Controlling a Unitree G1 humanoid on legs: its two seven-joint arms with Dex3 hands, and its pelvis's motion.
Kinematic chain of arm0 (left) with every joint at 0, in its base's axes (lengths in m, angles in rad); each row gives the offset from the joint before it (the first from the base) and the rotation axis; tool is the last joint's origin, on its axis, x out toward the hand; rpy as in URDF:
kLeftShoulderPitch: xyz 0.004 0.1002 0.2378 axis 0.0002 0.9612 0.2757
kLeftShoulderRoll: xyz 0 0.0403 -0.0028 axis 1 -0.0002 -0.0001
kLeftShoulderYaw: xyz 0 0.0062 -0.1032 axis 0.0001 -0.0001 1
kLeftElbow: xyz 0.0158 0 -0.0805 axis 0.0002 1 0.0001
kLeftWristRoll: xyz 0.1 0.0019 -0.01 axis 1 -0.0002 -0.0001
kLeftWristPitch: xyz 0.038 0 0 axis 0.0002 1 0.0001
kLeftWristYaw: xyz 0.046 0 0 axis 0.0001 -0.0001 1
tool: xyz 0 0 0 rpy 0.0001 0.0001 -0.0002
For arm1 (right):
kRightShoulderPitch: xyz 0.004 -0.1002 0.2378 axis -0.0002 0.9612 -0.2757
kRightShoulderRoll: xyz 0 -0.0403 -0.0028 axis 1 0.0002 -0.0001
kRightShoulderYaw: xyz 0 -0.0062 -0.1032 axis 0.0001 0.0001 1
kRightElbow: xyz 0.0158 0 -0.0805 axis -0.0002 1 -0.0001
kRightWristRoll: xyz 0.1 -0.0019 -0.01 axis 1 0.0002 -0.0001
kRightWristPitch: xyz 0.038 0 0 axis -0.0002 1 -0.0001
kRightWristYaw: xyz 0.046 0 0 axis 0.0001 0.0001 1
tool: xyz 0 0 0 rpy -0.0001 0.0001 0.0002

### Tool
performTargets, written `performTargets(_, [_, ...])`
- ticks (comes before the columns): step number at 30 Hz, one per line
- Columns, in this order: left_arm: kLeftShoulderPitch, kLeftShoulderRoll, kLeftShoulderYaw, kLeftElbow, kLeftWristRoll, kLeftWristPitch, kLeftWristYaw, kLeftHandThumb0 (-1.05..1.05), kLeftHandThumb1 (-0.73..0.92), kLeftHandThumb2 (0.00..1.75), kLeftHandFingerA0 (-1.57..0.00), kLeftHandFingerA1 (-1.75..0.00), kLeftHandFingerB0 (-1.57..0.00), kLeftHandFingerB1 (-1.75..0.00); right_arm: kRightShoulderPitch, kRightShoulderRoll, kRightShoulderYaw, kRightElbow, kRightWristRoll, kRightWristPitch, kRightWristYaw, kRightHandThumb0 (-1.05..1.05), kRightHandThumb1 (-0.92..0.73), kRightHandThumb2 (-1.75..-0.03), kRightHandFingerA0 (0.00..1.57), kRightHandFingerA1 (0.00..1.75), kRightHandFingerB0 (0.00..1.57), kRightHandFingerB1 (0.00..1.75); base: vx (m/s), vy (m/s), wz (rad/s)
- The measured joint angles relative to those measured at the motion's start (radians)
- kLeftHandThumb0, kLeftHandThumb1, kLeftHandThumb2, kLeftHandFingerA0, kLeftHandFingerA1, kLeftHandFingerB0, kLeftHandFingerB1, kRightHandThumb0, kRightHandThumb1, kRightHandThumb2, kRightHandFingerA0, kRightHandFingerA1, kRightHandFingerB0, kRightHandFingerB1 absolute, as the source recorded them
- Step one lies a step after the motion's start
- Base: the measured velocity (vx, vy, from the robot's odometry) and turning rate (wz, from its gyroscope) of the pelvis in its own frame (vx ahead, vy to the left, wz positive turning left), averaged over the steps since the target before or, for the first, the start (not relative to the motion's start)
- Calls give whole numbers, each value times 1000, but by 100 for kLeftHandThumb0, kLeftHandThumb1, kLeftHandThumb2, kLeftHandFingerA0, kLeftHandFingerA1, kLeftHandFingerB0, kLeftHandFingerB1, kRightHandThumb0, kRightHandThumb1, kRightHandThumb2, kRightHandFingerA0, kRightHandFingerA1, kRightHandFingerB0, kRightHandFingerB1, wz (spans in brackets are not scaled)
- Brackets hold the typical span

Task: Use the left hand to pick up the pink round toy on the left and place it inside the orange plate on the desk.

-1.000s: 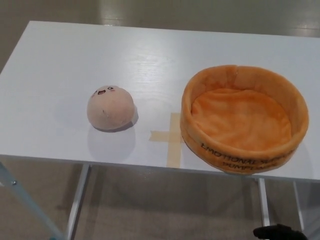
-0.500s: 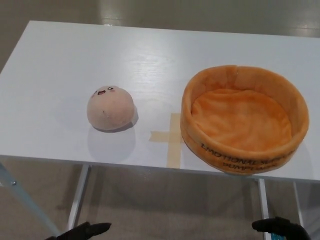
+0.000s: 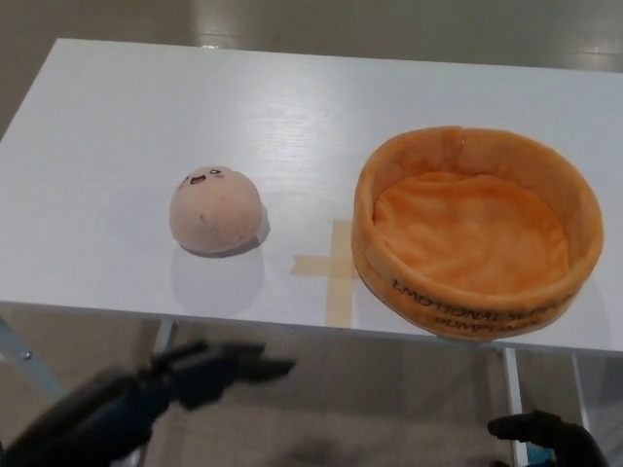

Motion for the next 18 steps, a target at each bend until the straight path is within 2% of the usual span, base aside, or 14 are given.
performTargets(1, [-13,-2,8,-7,-6,3,-1,-10,44,65,-2,-18,-10,-34,0,0,1,0,0,1,0,-12,-60,-59,67,92,56,74,0,0,0])
performTargets(3, [-56,-12,31,-21,-23,16,-7,-10,44,65,-3,-19,-10,-34,0,-1,1,1,0,5,0,-13,-60,-60,68,92,57,74,0,0,0])
performTargets(4, [-105,-24,43,-12,-23,27,-10,-19,40,65,-1,-19,-12,-35,-1,-4,4,3,0,8,0,-14,-59,-59,71,95,61,77,0,0,0])
performTargets(12, [-373,-89,51,182,14,97,-21,-31,41,67,0,-15,-10,-32,-14,-7,4,3,0,15,0,-15,-58,-61,71,97,60,78,0,0,0])
performTargets(13, [-388,-91,50,197,19,101,-21,-28,45,55,0,-13,-14,-28,-15,-7,5,4,0,16,0,-15,-58,-61,72,99,61,78,0,0,0])
performTargets(14, [-420,-96,48,229,29,108,-22,-28,45,55,0,-13,-14,-28,-17,-7,5,4,0,16,0,-15,-58,-61,72,99,61,78,0,0,0])
performTargets(15, [-456,-102,45,269,43,114,-22,-27,40,66,0,-7,-12,-35,-18,-7,5,4,0,17,0,-15,-58,-61,72,98,61,78,0,0,0])
performTargets(16, [-487,-108,41,303,56,119,-22,-27,40,66,0,-7,-12,-35,-18,-7,5,4,0,18,0,-15,-58,-61,72,98,61,78,0,0,0])
performTargets(17, [-508,-111,37,327,66,122,-22,-27,41,66,0,0,-10,-33,-19,-7,5,4,0,18,0,-15,-58,-60,72,97,61,78,0,0,0])
performTargets(18, [-531,-115,31,357,75,122,-22,-28,39,66,0,0,-4,-30,-19,-8,5,4,0,19,0,-15,-59,-60,72,97,61,78,0,0,0])
